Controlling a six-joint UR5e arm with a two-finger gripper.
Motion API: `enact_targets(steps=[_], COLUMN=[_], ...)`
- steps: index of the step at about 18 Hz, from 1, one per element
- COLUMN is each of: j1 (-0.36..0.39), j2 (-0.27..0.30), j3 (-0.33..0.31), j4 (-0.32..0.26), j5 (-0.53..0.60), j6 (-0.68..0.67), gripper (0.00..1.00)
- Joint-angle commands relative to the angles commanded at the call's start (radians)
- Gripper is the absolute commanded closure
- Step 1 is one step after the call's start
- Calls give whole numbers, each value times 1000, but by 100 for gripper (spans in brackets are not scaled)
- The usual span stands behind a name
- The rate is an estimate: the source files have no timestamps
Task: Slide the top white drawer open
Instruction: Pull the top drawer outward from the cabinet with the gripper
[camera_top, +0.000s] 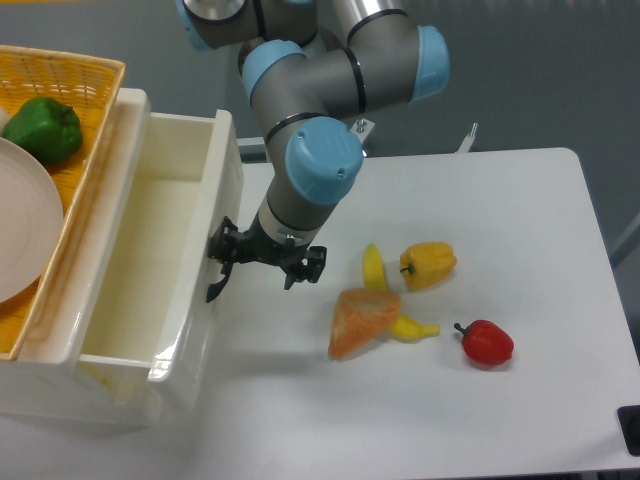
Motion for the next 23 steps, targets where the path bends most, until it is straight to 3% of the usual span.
enact_targets(steps=[23], j1=[55], j2=[-12], j3=[26], j4=[-6], j5=[-1], j6=[8], gripper=[0])
